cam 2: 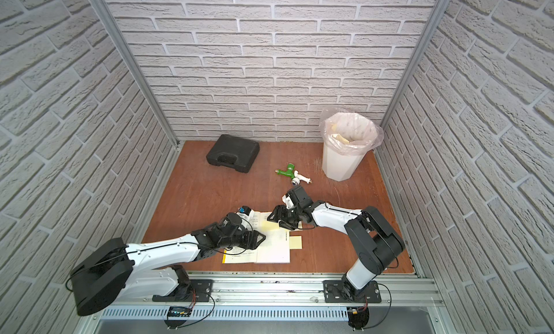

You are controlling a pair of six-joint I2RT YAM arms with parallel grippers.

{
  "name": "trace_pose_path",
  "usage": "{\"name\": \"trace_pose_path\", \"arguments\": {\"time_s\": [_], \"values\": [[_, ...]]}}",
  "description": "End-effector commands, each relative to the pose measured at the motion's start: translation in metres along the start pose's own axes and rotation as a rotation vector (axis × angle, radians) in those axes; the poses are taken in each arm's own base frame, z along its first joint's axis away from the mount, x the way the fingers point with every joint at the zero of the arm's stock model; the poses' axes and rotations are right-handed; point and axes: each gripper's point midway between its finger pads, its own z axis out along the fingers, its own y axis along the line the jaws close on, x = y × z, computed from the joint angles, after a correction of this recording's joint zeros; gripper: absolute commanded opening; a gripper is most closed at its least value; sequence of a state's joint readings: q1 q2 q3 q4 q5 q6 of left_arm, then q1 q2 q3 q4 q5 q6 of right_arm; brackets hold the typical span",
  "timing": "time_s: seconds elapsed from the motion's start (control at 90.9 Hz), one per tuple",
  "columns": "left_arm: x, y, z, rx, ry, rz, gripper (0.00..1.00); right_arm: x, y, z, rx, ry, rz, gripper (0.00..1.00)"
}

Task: Peel off the used sticky note
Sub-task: Tear off the note from the book.

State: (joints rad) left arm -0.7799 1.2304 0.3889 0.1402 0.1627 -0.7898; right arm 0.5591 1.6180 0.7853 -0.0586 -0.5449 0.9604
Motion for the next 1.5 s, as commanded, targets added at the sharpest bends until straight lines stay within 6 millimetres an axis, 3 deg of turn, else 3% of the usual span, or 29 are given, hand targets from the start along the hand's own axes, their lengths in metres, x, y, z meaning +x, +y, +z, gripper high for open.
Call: {"name": "trace_pose_path", "arguments": {"time_s": [0.0, 0.572, 0.814, 1.188, 1.485], "values": [[0.006, 0.015, 0.003, -0.052, 0.007, -0.018, 0.80, 0.002, 0.015, 0.003, -0.067, 0.018, -0.027, 0.60], [0.007, 0.018, 0.003, -0.060, 0.005, -0.025, 0.80, 0.003, 0.021, 0.020, -0.173, 0.058, 0.063, 0.17], [0.007, 0.018, 0.003, -0.062, 0.006, -0.026, 0.80, -0.003, 0.024, 0.023, -0.210, 0.043, 0.102, 0.06], [0.008, 0.020, 0.003, -0.065, 0.007, -0.030, 0.80, -0.015, 0.030, 0.021, -0.242, 0.000, 0.142, 0.04], [0.008, 0.019, 0.003, -0.061, 0.007, -0.028, 0.80, -0.021, 0.038, 0.002, -0.222, -0.040, 0.095, 0.04]]}}
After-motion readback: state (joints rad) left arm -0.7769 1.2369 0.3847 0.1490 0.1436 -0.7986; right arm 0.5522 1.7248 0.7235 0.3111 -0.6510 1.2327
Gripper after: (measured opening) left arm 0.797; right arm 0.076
